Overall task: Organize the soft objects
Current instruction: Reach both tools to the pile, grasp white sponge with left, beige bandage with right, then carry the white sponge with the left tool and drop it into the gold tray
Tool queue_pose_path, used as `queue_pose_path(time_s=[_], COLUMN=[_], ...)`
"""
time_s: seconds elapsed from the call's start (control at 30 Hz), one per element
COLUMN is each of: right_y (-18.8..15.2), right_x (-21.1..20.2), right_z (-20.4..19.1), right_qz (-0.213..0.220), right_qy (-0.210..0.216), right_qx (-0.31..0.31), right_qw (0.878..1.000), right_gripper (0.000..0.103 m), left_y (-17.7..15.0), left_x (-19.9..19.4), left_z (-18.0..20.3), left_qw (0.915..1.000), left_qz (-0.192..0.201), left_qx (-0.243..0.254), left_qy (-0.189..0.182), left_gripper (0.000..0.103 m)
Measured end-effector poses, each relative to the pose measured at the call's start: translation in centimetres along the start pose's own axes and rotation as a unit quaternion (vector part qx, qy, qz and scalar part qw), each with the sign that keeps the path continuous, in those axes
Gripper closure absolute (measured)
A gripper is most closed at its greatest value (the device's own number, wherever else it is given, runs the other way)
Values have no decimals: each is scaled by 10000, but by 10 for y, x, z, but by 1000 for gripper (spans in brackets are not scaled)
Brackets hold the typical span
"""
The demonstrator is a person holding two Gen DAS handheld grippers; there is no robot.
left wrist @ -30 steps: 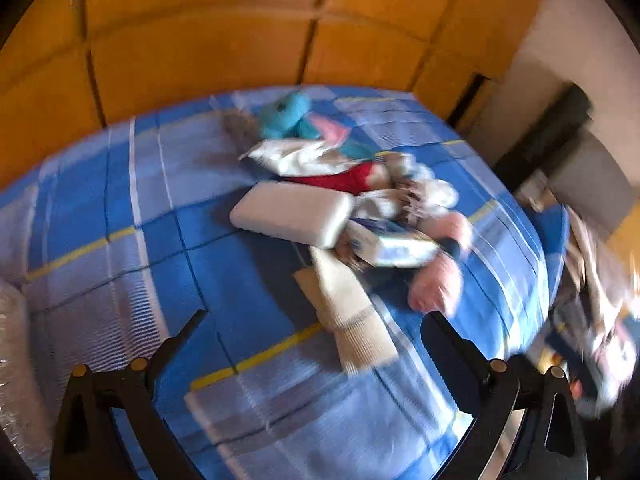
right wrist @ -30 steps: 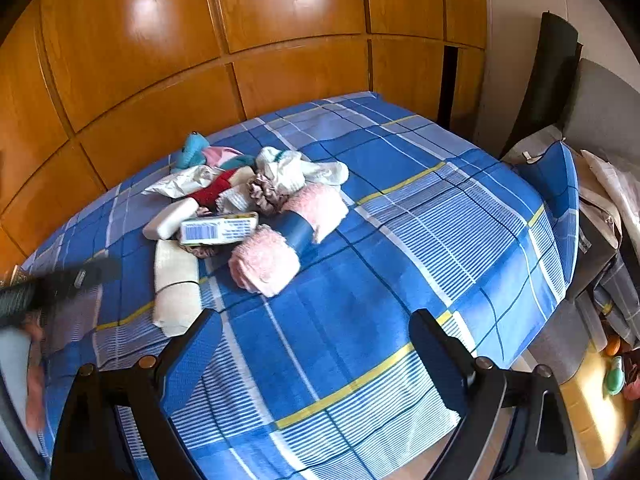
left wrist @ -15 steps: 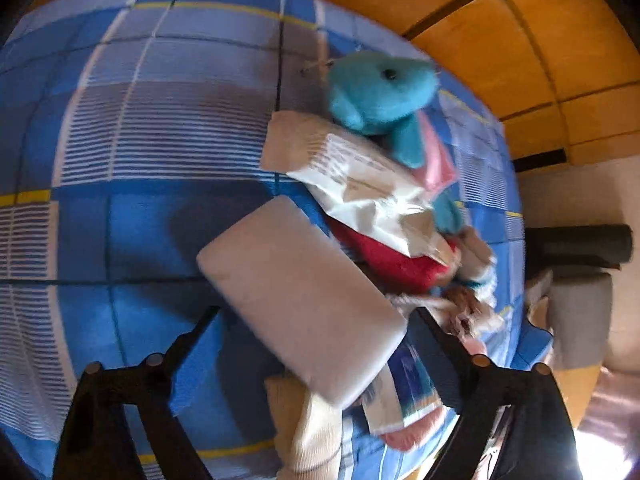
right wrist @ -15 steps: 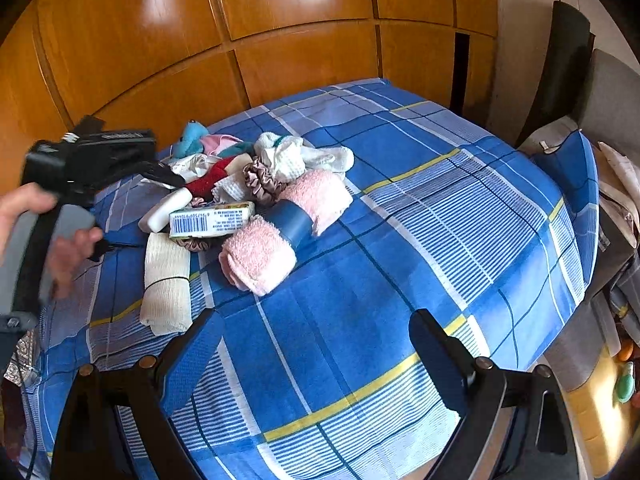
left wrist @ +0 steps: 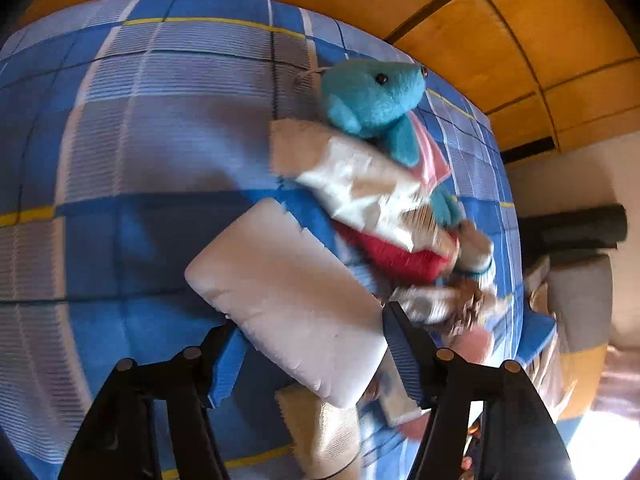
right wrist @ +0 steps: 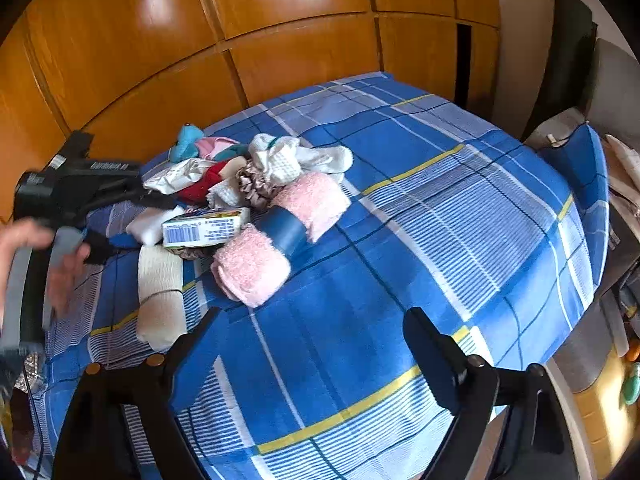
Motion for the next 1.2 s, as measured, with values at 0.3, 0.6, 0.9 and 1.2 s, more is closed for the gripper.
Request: queue_pose_path(time_s=[0.3,0.6,0.9,1.2], right_y=[13,5,2,2], right_x=[15,77,82,82], right_z=[-80,-149,-160,-159], right_qz=[-101,-867,-681,-711], right_qy=[811,993,809,665], right_qx=[-1170,-2528,-2450,-2307], right_qw=[9898,9585,9637,9681], right_gripper=[22,47,59,59], left_y=[-32,-48,-44,-29], left_x=[-42,-70,-102,-180], left_z=[-28,-27,-25,-32], left_qw=[9974,9867,9743,9589], left_qz=[233,761,1348,2121], left_qx=[662,1435,1772,1811], left_qy=[-159,-2,334,513], left_gripper=[37,37,37,37])
Point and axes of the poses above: each gripper's, at about its wrist camera, not at the fingertips, and x roughly the way its jaws point, z to its right, y to its top, the point moved 8 cm from there along x, roughly the way its jaws point, and after that the axes turned 10 degrees about -x, right-handed, at the moved point
